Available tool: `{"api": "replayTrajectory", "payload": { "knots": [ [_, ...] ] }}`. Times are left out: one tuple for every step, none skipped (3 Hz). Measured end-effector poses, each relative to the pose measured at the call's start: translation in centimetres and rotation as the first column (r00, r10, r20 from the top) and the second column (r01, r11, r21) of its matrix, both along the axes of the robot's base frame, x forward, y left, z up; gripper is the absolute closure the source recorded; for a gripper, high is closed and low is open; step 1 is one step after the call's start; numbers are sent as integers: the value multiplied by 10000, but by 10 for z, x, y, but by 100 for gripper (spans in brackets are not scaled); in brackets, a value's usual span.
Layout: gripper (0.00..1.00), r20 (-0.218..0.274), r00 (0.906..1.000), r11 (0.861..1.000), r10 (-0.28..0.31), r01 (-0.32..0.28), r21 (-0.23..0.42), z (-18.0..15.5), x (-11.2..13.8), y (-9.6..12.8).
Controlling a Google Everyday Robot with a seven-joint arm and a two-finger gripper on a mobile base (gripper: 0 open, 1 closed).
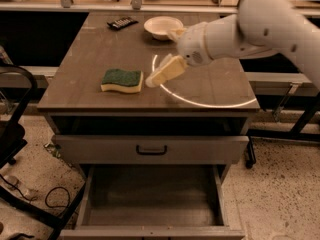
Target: Pick sponge
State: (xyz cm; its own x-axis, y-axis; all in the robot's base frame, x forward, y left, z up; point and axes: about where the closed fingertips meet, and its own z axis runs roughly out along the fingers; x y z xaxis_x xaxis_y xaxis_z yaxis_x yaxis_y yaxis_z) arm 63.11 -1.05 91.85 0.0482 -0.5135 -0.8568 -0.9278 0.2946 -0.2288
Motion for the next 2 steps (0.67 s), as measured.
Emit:
{"api": "replayTrajectory", "payload": {
  "knots": [
    [0, -182, 9991, 9992, 389, -389, 27, -30, 24, 35],
    [0, -342, 9974, 9979, 636, -632, 140, -53, 38, 56]
  ]
}}
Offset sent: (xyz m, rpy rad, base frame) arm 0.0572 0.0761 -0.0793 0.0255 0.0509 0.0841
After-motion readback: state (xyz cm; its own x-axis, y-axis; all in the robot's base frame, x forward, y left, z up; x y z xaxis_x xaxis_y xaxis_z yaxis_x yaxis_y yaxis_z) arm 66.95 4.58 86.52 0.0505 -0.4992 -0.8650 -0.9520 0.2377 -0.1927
